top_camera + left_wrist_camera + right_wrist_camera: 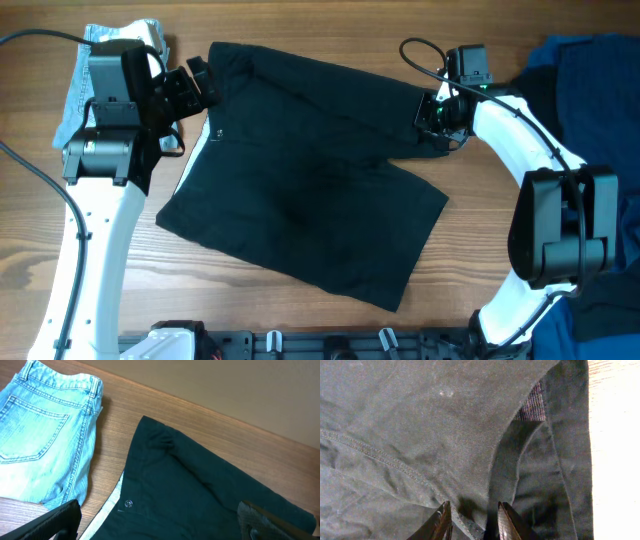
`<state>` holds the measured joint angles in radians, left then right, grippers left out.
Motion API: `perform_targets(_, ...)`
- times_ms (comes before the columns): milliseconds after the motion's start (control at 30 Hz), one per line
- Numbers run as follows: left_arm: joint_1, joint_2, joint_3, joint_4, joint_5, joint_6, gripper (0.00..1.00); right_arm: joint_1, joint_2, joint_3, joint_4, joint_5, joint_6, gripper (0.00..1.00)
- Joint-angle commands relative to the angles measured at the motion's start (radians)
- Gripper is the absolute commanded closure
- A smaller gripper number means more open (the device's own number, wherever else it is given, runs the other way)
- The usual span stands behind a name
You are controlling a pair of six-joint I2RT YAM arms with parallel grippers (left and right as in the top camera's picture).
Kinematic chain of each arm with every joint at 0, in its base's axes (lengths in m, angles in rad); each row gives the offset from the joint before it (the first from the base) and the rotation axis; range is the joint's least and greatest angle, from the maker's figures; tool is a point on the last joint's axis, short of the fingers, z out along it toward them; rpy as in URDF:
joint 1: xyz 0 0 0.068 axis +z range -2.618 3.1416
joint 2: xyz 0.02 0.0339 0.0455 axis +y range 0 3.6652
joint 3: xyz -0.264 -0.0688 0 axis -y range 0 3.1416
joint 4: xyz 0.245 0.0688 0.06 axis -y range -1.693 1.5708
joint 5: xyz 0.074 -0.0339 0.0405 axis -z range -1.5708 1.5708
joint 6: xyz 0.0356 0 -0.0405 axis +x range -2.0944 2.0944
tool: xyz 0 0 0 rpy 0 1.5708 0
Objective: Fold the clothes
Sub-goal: 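Grasp the shorts' right waistband corner with the right gripper, pull up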
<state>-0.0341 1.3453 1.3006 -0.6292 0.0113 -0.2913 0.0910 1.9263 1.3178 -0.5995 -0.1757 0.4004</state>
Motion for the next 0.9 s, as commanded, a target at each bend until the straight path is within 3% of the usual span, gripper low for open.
perform_targets(0, 0.005, 0.009, 0.002, 0.003, -0.012, -0.005, 0.00, 0.004, 0.014, -0.005, 0.006, -0.008, 0.029, 0.69)
perform_targets(133, 0.005, 0.009, 0.002, 0.003, -0.012, -0.005, 0.00, 0.035, 0.014, -0.005, 0.016, -0.007, 0.029, 0.71)
perform_targets(200, 0.005, 0.009, 0.002, 0.003, -0.012, -0.005, 0.00, 0.050, 0.014, -0.005, 0.021, -0.007, 0.029, 0.82)
perform_targets(267, 0.005, 0.009, 0.002, 0.003, -0.012, -0.005, 0.00, 0.060, 0.014, -0.005, 0.021, -0.001, 0.029, 0.85)
perform_targets(433, 0.005, 0.009, 0.002, 0.003, -0.012, -0.005, 0.00, 0.062, 0.014, -0.005, 0.011, 0.032, 0.029, 0.76)
perform_targets(700, 0.005, 0.009, 0.002, 0.003, -0.012, -0.005, 0.00, 0.062, 0.014, -0.005, 0.013, 0.032, 0.029, 0.76)
perform_targets(800, 0.005, 0.009, 0.002, 0.003, -0.012, -0.005, 0.00, 0.062, 0.014, -0.005, 0.012, 0.050, 0.029, 0.96)
perform_targets(867, 0.005, 0.009, 0.002, 0.003, -0.012, -0.005, 0.00, 0.062, 0.014, -0.005, 0.012, 0.054, 0.029, 0.96)
